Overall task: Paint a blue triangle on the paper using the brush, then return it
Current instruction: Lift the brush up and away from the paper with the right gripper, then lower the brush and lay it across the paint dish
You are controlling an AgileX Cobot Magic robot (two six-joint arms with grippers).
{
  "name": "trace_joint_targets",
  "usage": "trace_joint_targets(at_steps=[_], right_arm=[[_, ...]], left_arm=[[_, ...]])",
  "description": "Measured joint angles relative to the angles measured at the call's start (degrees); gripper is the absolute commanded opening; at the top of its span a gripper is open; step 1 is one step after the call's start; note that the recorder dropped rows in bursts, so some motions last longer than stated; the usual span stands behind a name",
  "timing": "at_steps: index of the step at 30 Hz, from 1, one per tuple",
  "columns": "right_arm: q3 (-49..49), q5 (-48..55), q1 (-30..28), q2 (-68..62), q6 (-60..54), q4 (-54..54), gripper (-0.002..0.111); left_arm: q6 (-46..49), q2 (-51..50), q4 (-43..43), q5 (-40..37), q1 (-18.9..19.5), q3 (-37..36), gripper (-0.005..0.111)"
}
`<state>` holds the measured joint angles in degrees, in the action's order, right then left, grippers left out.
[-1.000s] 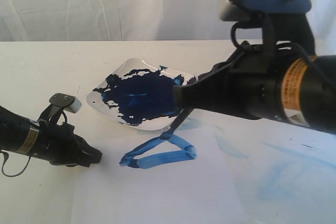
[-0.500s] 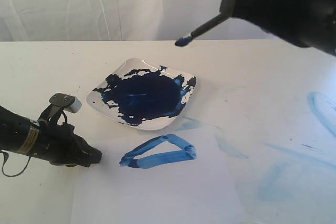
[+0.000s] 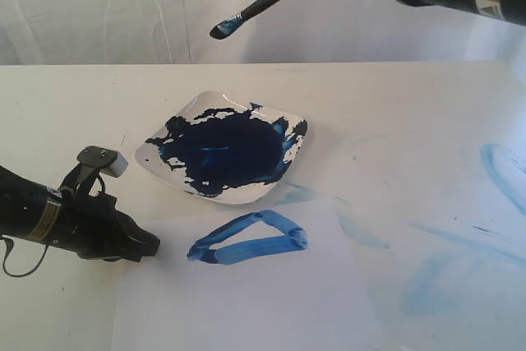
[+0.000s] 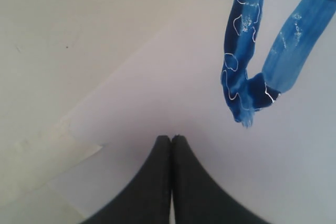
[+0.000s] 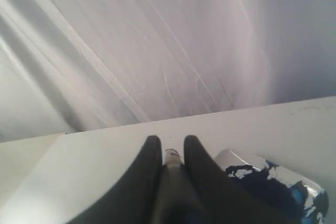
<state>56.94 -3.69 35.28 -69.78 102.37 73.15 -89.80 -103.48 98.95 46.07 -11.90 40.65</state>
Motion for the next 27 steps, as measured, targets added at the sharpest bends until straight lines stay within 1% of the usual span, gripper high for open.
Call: trace_joint_targets(at_steps=[5, 9, 16, 27], right_arm=[[0.4, -12.3, -8.4, -7.7, 8.6, -0.5, 0.000], [0.5, -16.5, -11.6, -13.2, 14.7, -1.0, 0.000], [0.5, -21.7, -12.4, -20.9, 17.1, -4.3, 0.000], [0.5, -22.2, -12.4, -30.4, 17.5, -12.5, 0.000]], left_arm=[[0.0, 0.0, 0.0, 0.0, 0.0, 0.0, 0.000], [0.0, 0.0, 0.0, 0.0, 0.0, 0.0, 0.000], [0.0, 0.0, 0.0, 0.0, 0.0, 0.0, 0.000], [0.0, 0.0, 0.0, 0.0, 0.0, 0.0, 0.000]])
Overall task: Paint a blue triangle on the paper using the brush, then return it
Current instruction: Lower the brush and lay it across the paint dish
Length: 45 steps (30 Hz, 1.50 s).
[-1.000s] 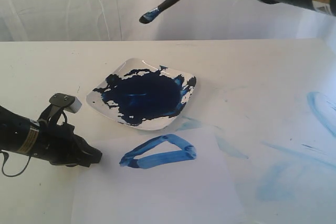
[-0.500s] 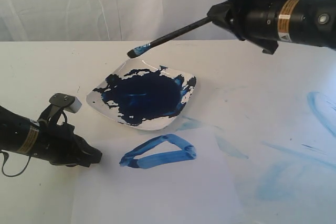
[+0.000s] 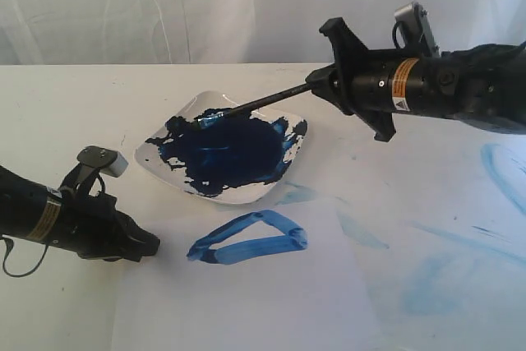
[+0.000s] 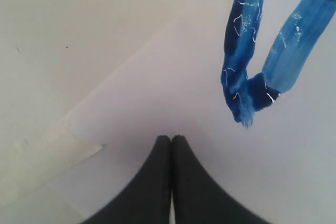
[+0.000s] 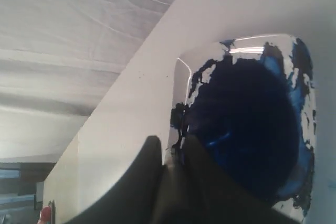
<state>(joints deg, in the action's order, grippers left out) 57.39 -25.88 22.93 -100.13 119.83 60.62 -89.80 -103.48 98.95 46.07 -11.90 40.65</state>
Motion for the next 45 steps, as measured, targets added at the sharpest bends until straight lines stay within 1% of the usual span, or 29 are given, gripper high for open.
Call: trace_joint_targets(at_steps=[4, 6, 17, 35, 45], right_arm=[[0.0, 0.2, 0.0, -3.5, 0.1, -7.4, 0.000], [0.0, 0.0, 0.0, -4.7, 0.1, -9.3, 0.000], [0.0, -1.8, 0.0, -5.8, -2.5, -9.3, 0.000], [0.0, -6.7, 0.0, -13.5, -0.4, -12.2, 0.000], [0.1, -6.2, 0.0, -14.8, -0.4, -13.4, 0.000]], left_arm=[[0.0, 0.0, 0.0, 0.0, 0.0, 0.0, 0.000], [0.0, 0.0, 0.0, 0.0, 0.0, 0.0, 0.000], [0.0, 0.0, 0.0, 0.0, 0.0, 0.0, 0.000], [0.0, 0.0, 0.0, 0.1, 0.0, 0.0, 0.000], [0.0, 0.0, 0.0, 0.1, 0.0, 0.0, 0.000]])
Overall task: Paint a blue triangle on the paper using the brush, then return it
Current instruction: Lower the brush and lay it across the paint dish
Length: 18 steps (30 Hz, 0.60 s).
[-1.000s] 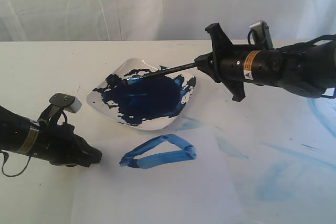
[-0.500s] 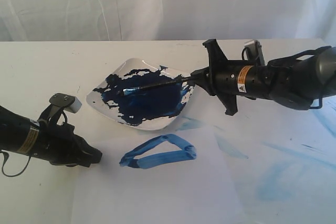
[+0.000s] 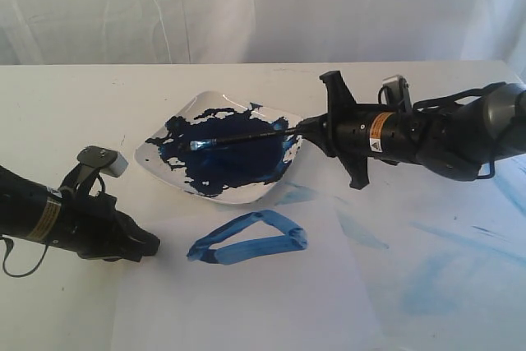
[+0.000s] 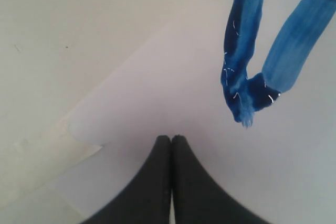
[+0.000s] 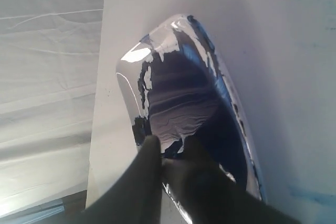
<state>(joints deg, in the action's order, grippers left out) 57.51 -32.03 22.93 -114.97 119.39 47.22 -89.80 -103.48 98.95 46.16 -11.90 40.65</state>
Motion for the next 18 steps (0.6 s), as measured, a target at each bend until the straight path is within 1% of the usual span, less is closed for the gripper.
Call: trace_joint_targets(at_steps=[18], right_arm=[[0.0, 6.2, 0.0, -0.1, 0.6, -2.1, 0.000]], left_arm=[[0.0, 0.0, 0.0, 0.0, 0.0, 0.0, 0.000]])
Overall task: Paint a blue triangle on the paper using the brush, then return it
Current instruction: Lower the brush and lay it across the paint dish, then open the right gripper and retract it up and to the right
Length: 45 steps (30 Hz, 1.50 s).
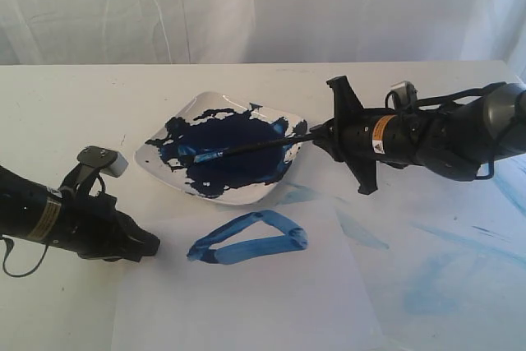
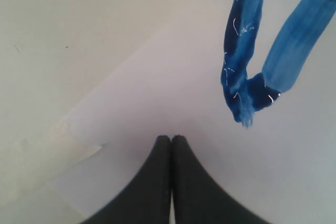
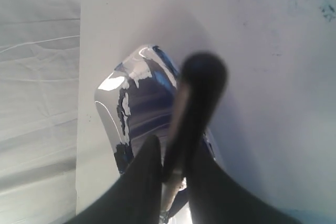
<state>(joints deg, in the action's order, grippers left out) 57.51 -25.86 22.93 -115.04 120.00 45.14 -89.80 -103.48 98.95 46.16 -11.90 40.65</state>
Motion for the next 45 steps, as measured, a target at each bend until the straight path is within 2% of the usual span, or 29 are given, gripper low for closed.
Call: trace_joint_targets(at_steps=[17, 23, 30, 37, 45], right_arm=[[0.0, 1.0, 0.0, 0.0, 0.0, -1.6, 0.001], [0.0, 1.3, 0.0, 0.0, 0.0, -1.7, 0.016], [0.0, 4.2, 0.0, -0.4, -0.7, -1.0, 0.024], [0.1, 4.5, 0.0, -0.4, -2.5, -0.4, 0.056], [0.6, 2.8, 0.0, -0.2, -3.6, -1.5, 0.058]], left_arm=[[0.0, 0.0, 0.0, 0.0, 0.0, 0.0, 0.000], [0.0, 0.0, 0.0, 0.0, 0.0, 0.0, 0.000], [0.0, 0.0, 0.0, 0.0, 0.0, 0.0, 0.000], [0.0, 0.0, 0.0, 0.0, 0.0, 0.0, 0.000], [0.0, 0.0, 0.0, 0.0, 0.0, 0.0, 0.000]])
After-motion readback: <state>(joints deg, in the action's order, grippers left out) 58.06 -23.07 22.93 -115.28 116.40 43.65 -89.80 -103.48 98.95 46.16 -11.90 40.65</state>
